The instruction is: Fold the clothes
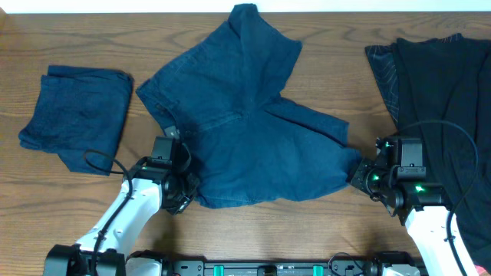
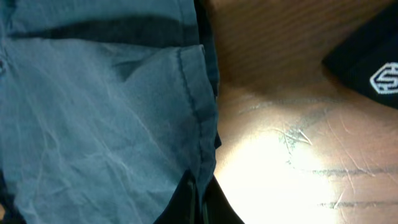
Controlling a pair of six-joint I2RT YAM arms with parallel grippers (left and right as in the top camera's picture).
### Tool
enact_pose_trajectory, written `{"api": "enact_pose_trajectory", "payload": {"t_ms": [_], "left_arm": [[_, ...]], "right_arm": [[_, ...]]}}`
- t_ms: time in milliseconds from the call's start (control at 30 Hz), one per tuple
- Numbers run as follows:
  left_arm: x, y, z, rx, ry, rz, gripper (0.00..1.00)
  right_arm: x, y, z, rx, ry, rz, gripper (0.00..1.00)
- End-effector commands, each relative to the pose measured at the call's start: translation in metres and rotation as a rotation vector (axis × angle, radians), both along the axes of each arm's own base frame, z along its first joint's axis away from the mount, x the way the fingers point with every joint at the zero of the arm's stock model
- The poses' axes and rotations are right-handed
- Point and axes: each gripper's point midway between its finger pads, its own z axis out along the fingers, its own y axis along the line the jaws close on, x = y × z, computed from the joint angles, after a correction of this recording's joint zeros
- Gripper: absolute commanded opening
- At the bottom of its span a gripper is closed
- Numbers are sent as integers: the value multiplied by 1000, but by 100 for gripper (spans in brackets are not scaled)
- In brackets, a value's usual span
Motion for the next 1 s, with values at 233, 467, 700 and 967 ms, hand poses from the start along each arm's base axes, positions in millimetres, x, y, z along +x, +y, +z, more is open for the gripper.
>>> {"api": "enact_pose_trajectory", "payload": {"t_ms": [233, 467, 700, 967], "left_arm": [[-28, -9, 57, -47, -75, -337, 6], [-49, -7, 103, -38, -244, -428, 6], [-74, -41, 143, -273, -412, -468, 6], [-70, -23, 167, -169, -570, -379, 6]], "right_arm": [[12, -22, 20, -8, -61, -88, 1], [19, -58, 85, -50, -198, -188, 1], [6, -76, 148, -150, -269, -144, 1], [7, -70, 201, -198, -370, -42, 1]]}}
